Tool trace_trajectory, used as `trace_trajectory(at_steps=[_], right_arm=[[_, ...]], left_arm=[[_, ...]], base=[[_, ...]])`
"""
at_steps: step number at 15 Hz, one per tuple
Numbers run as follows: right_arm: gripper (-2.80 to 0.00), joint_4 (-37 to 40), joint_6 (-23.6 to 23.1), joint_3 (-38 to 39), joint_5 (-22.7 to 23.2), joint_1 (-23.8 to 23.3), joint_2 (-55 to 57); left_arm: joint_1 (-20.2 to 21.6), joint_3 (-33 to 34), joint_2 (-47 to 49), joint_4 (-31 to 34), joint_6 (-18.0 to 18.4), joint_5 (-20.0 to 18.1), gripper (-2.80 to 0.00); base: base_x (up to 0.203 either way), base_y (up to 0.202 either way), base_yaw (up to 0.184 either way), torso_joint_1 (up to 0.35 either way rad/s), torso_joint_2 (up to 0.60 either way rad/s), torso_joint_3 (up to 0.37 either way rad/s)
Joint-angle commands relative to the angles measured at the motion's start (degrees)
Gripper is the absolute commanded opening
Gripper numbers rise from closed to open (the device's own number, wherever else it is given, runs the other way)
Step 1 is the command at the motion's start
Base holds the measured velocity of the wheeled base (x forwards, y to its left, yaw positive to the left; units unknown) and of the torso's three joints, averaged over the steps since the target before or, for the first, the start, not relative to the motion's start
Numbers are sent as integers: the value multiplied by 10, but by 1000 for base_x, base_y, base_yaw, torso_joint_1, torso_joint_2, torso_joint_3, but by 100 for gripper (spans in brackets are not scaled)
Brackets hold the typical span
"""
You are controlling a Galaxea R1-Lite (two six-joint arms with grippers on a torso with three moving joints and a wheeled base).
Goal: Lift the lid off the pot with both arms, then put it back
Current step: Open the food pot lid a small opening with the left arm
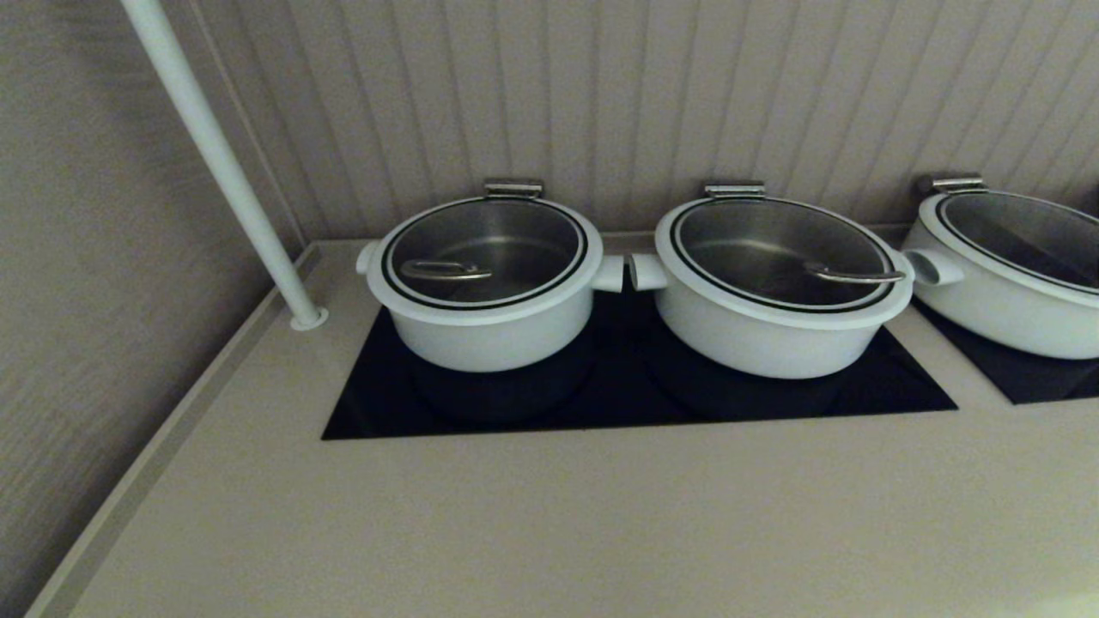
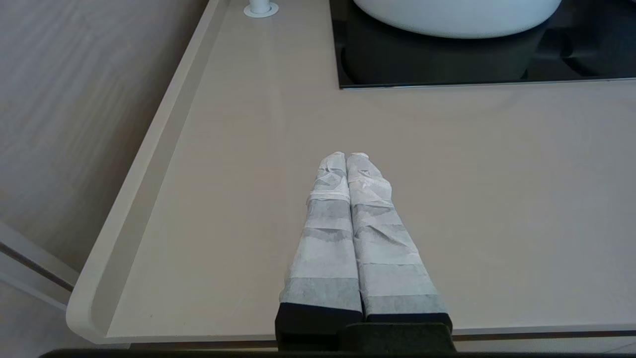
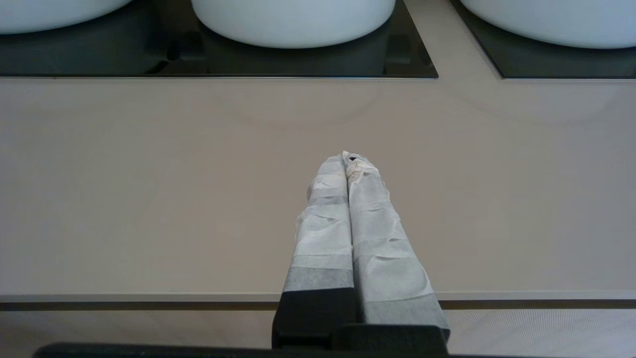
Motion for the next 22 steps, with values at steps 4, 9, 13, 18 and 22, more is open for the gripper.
trace_trajectory(at_steps=[4,9,13,18,22], right_arm=[[-280,0,0,0,1,0,1],[-280,0,-1,0,1,0,1],[-280,0,0,0,1,0,1],[-280,0,0,0,1,0,1],[-280,0,0,0,1,0,1]], left_arm=[[0,-1,0,1,2,0,-280],[0,-2,0,-32,92,-30,-280],[0,-98,10,-27,95,-121,-280],[0,-300,147,31,89,-199,-280],[0,-389,243,45,72,-321,-280]], base=[[0,0,0,0,0,0],[0,0,0,0,0,0],[0,0,0,0,0,0],[0,0,0,0,0,0],[0,0,0,0,0,0]])
